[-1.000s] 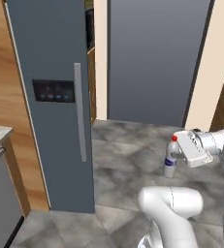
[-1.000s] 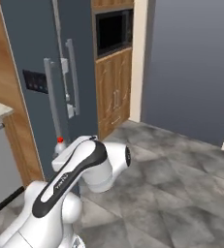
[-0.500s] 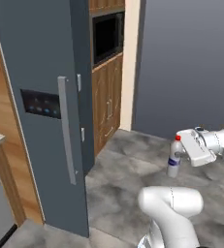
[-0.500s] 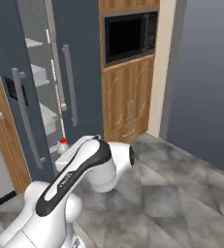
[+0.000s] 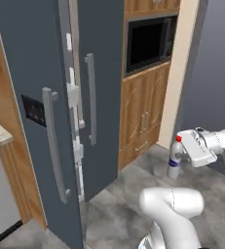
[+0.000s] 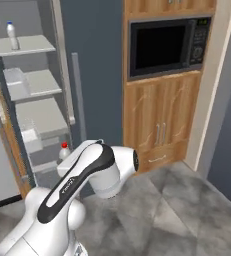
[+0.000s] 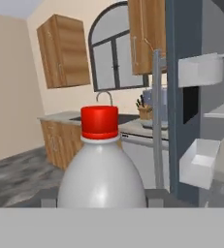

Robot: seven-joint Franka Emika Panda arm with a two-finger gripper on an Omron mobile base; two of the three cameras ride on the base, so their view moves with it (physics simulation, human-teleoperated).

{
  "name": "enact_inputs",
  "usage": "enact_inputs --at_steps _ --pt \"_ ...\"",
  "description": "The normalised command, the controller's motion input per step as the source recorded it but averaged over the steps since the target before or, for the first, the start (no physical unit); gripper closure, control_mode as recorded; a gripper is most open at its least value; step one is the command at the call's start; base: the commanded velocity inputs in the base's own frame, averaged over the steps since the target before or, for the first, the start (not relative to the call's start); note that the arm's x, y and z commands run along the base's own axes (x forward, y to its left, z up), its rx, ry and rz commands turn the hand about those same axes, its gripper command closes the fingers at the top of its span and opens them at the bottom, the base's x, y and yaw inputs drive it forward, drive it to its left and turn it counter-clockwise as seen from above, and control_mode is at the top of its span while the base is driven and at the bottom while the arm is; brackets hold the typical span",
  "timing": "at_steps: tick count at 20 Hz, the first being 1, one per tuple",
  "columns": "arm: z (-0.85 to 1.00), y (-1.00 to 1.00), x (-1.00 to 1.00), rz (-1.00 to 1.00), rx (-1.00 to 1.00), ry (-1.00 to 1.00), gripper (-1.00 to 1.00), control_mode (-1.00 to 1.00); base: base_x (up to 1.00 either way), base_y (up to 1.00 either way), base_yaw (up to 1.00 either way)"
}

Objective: Take the bottled waters from the counter and place them in the freezer to freeze. Close the freezer door after placing the bottles.

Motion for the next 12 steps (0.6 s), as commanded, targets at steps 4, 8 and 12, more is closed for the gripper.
enact_inputs --at_steps 4,8,12 --pt "0.00 0.00 0.00 0.00 0.00 0.00 1.00 1.00 0.63 -1.00 0.59" --pt "0.00 0.00 0.00 0.00 0.00 0.00 1.00 1.00 0.70 -0.89 0.67" --pt "0.00 0.00 0.00 0.00 0.00 0.00 1.00 1.00 0.77 -0.69 0.70"
